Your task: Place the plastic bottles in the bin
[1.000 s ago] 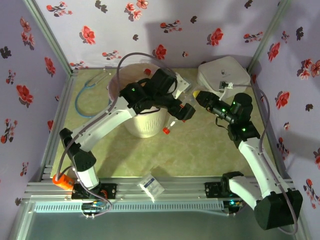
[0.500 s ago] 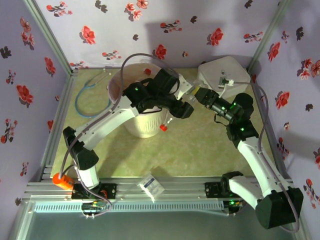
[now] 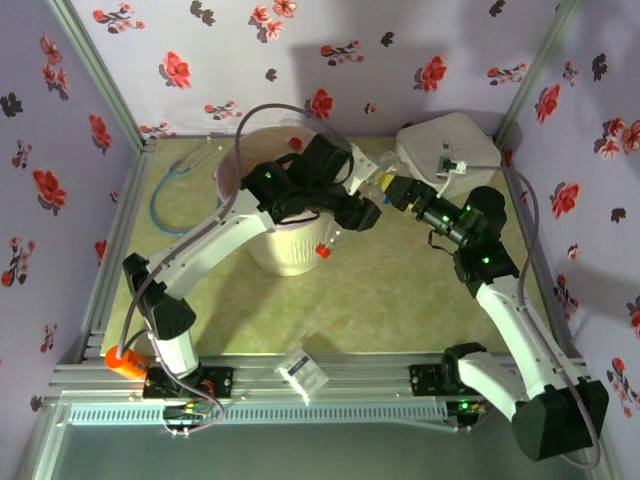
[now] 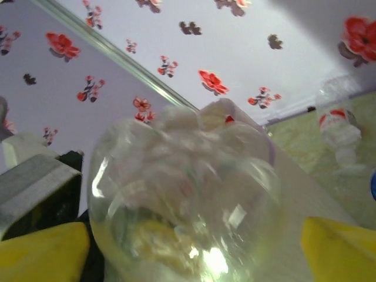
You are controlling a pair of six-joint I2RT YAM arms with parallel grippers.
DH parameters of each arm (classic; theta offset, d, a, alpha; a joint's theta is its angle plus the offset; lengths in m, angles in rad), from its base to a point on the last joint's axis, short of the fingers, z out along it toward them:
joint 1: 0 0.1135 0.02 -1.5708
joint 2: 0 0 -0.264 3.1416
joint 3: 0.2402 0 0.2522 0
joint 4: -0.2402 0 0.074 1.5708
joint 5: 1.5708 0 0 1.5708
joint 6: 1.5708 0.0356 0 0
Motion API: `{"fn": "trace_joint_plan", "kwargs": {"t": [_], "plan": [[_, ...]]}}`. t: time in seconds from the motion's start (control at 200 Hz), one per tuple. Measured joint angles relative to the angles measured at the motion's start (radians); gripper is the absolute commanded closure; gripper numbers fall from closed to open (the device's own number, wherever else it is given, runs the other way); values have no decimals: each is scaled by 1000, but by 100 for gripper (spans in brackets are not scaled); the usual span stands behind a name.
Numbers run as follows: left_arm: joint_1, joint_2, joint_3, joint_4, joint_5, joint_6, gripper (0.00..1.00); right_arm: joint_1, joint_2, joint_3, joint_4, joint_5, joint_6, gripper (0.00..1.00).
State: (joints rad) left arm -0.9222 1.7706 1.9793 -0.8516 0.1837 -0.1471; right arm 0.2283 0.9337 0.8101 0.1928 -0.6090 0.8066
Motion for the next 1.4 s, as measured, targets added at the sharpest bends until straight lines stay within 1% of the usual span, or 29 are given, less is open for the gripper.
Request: {"fn": "trace_joint_plan", "kwargs": {"t": [0.17, 0.31, 0.42, 0.49, 0.61, 0.7, 0.84, 1.02, 1.11, 1.295, 1.345, 1.4], "plan": [[53, -57, 0, -3, -27, 10, 57, -12, -75, 19, -117, 64, -84, 1], [108, -112, 25, -19, -66, 40, 58, -26, -102, 21, -155, 87, -117, 1], [171, -167, 34, -17, -111, 70, 57, -28, -101, 14, -168, 92, -124, 1], [231, -206, 26, 2, -137, 94, 58, -28, -101, 5, -168, 94, -123, 1], [346, -270, -50, 82, -170, 126, 61, -28, -95, -9, -168, 94, -123, 1], [406, -291, -128, 142, -188, 146, 63, -28, -93, -17, -167, 94, -122, 1], [439, -292, -268, 226, -192, 174, 63, -28, -94, -30, -165, 94, -122, 1], [460, -290, -365, 274, -184, 173, 62, -28, -94, -41, -165, 94, -122, 1], [467, -296, -403, 293, -183, 167, 56, -28, -94, -43, -165, 94, -122, 1], [478, -314, -439, 295, -180, 150, 27, -28, -95, -43, -165, 93, -123, 1], [478, -319, -437, 290, -180, 147, 21, -28, -95, -43, -165, 93, -122, 1], [478, -323, -426, 283, -177, 149, 16, -28, -95, -43, -165, 93, -122, 1]]}}
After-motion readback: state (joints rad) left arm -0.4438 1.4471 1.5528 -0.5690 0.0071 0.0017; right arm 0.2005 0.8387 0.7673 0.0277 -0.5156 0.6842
